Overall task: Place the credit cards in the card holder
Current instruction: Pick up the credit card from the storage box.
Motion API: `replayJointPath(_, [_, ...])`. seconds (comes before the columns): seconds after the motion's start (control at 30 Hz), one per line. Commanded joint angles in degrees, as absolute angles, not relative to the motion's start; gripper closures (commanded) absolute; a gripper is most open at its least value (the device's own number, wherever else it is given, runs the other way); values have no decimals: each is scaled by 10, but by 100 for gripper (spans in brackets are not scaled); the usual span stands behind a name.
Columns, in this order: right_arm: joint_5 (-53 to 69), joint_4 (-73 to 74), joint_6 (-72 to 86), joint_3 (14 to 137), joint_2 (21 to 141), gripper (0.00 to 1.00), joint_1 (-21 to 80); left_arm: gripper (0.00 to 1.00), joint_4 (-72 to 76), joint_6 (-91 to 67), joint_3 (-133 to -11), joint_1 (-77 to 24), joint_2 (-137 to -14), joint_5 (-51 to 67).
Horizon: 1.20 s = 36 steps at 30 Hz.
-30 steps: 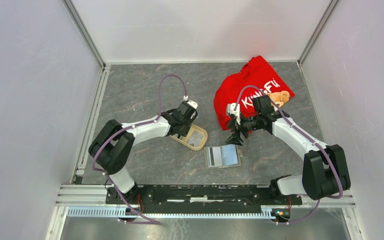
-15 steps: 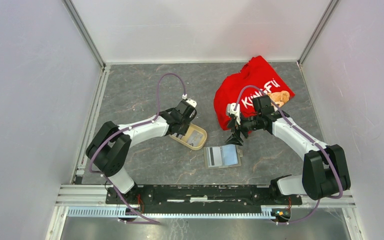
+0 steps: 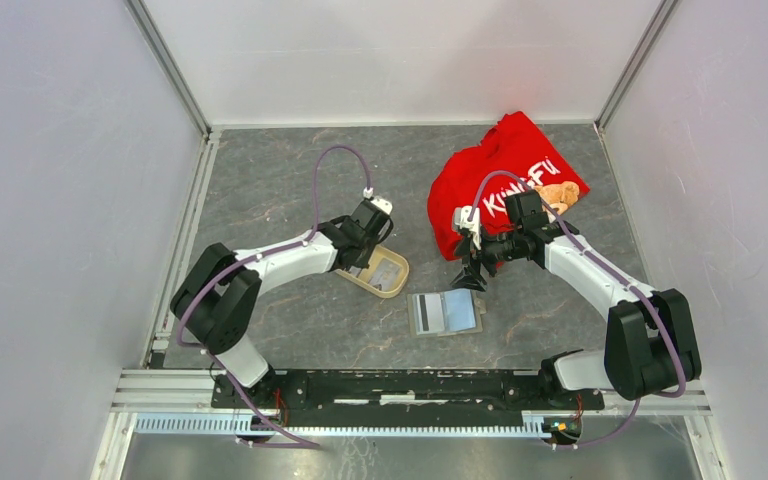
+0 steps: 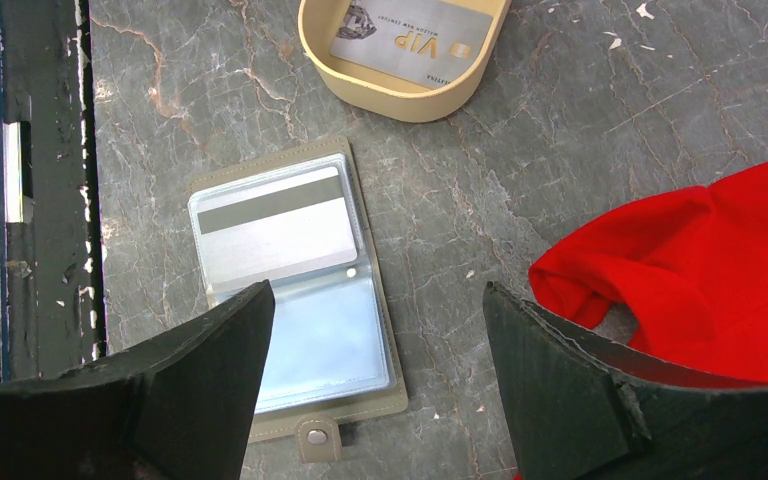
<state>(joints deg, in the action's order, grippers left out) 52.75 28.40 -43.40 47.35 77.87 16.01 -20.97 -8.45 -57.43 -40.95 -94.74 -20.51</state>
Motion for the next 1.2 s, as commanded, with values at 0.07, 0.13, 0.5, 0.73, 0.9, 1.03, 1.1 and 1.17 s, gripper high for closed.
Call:
replayJointPath(0.07, [542, 286, -444, 475, 779, 17, 157, 74, -204, -81, -586, -406, -915, -236])
replayJointPath(0.13, [543, 286, -444, 475, 780, 17, 157, 76, -202, -81, -584, -406, -913, -240])
replayJointPath(0.5, [544, 287, -445, 475, 779, 17, 158, 78, -201, -76, -580, -406, -925, -253])
replayJointPath(0.73, [546, 289, -446, 476, 778, 17, 158, 88, -205, -77, -581, -406, -928, -287])
replayJointPath(0.9, [547, 290, -446, 477, 778, 17, 158, 98, -203, -73, -583, -407, -920, -308])
replayJointPath(1.03, [547, 291, -447, 477, 778, 17, 158, 98, -204, -70, -584, -409, -912, -308])
replayJointPath(1.1, [547, 291, -447, 477, 777, 17, 158, 98, -204, -70, -584, -412, -902, -309])
replayJointPath(1.17, [547, 292, -447, 477, 777, 17, 157, 98, -205, -69, -584, -416, -889, -312])
